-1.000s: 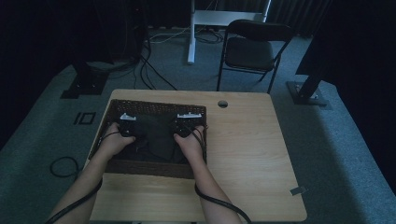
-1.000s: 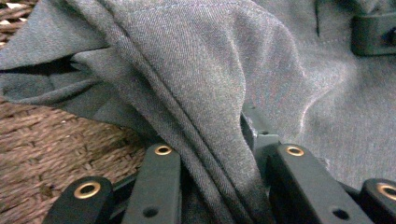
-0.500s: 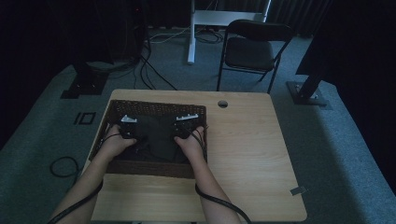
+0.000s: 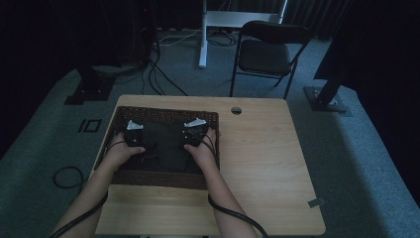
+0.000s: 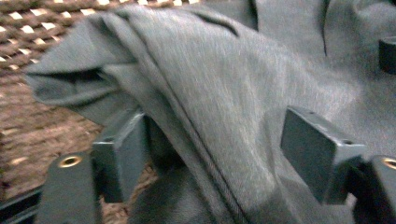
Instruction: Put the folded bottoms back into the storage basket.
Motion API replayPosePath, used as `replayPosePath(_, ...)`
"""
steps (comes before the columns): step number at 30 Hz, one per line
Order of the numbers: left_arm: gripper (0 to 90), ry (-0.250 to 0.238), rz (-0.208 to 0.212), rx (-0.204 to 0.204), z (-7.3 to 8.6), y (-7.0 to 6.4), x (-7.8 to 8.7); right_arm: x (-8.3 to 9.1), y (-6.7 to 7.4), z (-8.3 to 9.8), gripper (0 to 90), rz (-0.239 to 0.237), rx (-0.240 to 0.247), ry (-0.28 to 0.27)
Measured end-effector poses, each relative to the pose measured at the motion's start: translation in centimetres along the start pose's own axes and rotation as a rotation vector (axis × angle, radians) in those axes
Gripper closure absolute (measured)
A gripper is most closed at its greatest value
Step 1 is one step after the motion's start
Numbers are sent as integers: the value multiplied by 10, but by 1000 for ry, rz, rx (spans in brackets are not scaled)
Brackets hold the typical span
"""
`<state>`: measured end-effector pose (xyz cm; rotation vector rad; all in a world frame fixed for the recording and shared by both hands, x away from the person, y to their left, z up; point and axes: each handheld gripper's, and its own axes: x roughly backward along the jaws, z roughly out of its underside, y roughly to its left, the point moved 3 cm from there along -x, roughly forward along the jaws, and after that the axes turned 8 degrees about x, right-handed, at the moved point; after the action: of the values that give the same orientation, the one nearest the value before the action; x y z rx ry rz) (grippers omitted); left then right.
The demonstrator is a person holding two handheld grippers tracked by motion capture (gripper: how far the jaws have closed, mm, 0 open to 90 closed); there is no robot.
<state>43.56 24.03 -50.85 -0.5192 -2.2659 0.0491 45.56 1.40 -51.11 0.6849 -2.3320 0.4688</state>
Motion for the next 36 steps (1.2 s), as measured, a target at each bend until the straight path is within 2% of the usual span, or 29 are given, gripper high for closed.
replayPosePath(1,195,-4,5,-9,-1,0,2,2,-1,-2,125,2,3,-7)
replayPosePath(3,195,-29,-26,-43,-5,0,6,5,-2,-5,123,3,3,-18)
replayPosePath(6,195,-61,-36,-52,-12,-1,14,9,-3,-9,123,-11,-8,-37)
replayPosePath(8,195,-98,-28,-53,-19,-4,22,12,-4,-12,122,-20,-22,-49)
replayPosePath(10,195,-141,-33,-79,-24,-6,28,15,-5,-14,123,-24,-27,-57)
replayPosePath(12,195,-156,-23,-80,-28,-11,36,18,-7,-15,123,-23,-27,-63)
replayPosePath(17,195,-154,3,-94,-32,-17,46,27,-8,-21,123,-31,-37,-89)
replayPosePath(20,195,-162,14,-66,-33,-21,51,33,-9,-24,123,-35,-18,-112)
replayPosePath(23,195,-169,23,-81,-34,-25,57,39,-11,-27,123,-31,-13,-115)
replayPosePath(29,195,-183,37,-73,-37,-31,65,51,-15,-31,124,-28,-11,-136)
replayPosePath(30,195,-183,42,-92,-37,-35,68,57,-17,-32,124,-28,-12,-148)
replayPosePath(31,195,-183,42,-92,-37,-35,68,57,-17,-32,124,-28,-12,-148)
replayPosePath(32,195,-187,56,-91,-38,-38,72,63,-19,-33,123,-30,-7,-155)
replayPosePath(36,195,-186,71,-92,-38,-43,77,70,-22,-34,123,-25,4,-160)
